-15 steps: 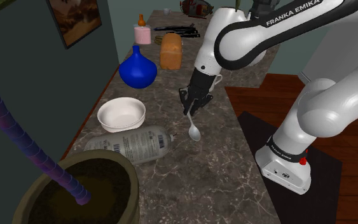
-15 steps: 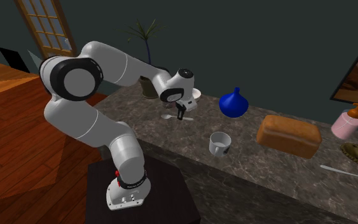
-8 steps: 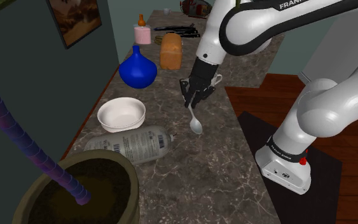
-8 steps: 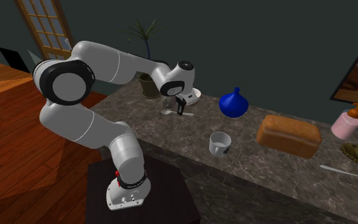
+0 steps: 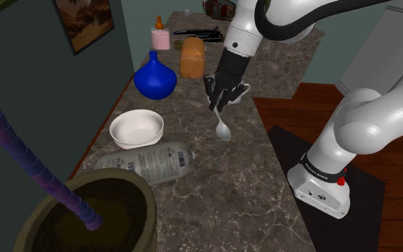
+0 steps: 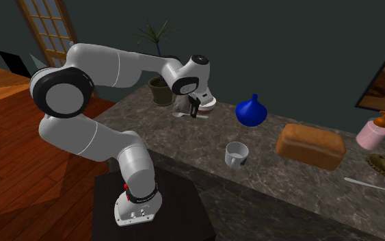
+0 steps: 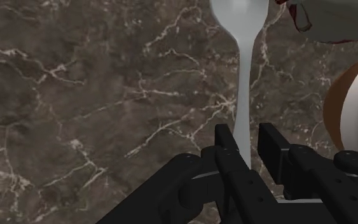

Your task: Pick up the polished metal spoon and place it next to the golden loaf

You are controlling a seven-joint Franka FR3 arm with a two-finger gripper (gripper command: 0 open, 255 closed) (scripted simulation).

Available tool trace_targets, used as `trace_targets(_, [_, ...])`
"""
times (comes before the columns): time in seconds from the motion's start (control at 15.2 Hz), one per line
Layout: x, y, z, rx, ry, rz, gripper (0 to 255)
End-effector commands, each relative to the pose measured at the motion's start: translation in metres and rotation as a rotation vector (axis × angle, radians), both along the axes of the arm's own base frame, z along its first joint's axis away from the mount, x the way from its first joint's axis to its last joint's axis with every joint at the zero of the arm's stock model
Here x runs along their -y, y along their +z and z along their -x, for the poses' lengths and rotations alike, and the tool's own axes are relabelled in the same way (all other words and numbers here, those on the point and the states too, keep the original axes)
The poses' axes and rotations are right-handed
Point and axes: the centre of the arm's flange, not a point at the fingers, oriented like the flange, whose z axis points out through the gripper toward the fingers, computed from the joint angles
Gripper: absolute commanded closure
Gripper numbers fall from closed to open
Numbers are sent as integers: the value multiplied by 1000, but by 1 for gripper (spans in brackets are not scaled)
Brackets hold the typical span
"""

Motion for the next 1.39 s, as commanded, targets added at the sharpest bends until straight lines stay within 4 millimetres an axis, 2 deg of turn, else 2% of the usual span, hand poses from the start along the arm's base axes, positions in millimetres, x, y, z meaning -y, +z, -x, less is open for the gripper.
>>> trace_targets(0.0, [-1, 10, -1, 0, 0, 0, 255])
trace_targets(1.25, [-1, 111, -1, 0, 0, 0, 255])
trace_targets(1.32, [-1, 111, 0, 0, 0, 0, 255])
